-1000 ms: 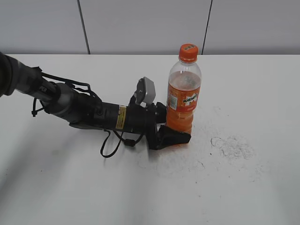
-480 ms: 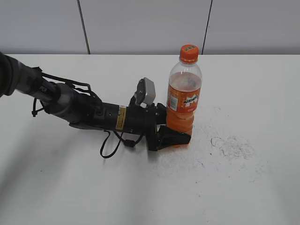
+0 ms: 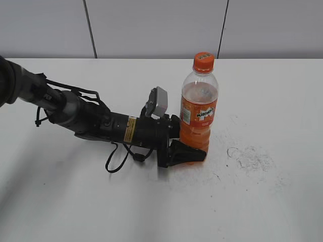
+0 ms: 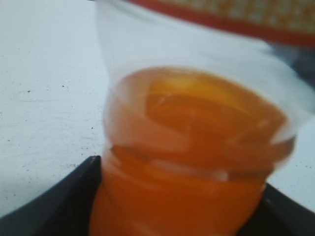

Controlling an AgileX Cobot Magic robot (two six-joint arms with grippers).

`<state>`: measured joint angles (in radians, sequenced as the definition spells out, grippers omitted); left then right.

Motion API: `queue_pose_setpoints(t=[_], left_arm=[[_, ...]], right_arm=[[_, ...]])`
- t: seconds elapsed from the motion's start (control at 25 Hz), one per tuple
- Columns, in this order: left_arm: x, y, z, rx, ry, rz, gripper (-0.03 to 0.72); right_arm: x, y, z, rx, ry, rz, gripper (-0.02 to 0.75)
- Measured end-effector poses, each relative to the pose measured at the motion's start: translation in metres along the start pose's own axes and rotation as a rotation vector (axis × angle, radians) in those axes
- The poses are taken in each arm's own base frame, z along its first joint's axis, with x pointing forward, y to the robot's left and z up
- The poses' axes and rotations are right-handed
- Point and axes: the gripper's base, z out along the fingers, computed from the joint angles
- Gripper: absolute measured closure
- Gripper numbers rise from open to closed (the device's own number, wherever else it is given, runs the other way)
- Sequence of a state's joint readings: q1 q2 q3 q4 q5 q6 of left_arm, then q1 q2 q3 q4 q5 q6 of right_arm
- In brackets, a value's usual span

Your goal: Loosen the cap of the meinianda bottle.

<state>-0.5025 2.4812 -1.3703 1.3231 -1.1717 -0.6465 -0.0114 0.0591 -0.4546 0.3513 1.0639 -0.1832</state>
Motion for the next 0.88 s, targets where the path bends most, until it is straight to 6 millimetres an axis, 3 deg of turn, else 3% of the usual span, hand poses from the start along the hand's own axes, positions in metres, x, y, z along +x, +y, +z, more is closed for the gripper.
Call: queue_pose_setpoints(t=[0.48, 0.64, 0.88], left_arm=[[-0.003, -0.017, 0.022, 0.062, 0.002, 0.009, 0.123], [-0.003, -0.017, 0.022, 0.062, 0.002, 0.009, 0.123], [-0.003, -0.017, 0.022, 0.062, 0.002, 0.007, 0.124]], right_arm=[[-0.028, -0.004, 0.046, -0.112, 0.217, 0.176, 0.371], [-0.055, -0.007, 0.068, -0.162, 0.291, 0.200, 0.371], [-0.131, -0.015, 0.100, -0.194, 0.332, 0.204, 0.371]])
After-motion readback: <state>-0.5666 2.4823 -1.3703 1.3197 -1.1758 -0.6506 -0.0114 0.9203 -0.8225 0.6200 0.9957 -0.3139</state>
